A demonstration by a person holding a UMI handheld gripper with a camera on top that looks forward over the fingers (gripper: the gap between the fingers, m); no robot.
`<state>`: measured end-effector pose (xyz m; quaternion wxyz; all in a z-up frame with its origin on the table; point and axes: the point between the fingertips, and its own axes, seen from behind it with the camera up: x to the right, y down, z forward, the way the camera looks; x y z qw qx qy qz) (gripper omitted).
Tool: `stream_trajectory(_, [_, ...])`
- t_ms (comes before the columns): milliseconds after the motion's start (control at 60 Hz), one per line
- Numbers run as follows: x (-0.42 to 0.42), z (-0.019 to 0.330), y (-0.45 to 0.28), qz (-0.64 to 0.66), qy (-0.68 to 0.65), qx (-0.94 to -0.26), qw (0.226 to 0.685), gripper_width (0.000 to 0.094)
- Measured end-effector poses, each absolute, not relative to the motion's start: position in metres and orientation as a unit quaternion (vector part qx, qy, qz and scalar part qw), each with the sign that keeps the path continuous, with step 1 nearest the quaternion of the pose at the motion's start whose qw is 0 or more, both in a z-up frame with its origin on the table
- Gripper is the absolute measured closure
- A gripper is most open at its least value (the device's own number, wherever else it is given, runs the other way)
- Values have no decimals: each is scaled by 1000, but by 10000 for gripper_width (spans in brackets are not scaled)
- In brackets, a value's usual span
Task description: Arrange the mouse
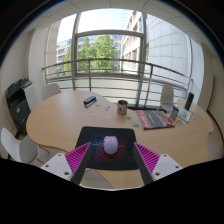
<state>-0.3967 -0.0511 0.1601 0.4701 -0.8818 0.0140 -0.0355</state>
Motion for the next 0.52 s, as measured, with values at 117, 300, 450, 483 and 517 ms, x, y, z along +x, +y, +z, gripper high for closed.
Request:
stream_trajectory(117, [-403,183,-101,-36,17,-877,478,89])
stream_trajectory(300, [-419,187,-168,-30,15,-878,477,87])
stream_trajectory(450, [-427,182,-199,-28,17,-880,473,88])
stream_trajectory(483, [-428,183,-202,-29,16,-880,473,89])
stream_trajectory(517, [-428,182,-203,-28,16,-880,474,90])
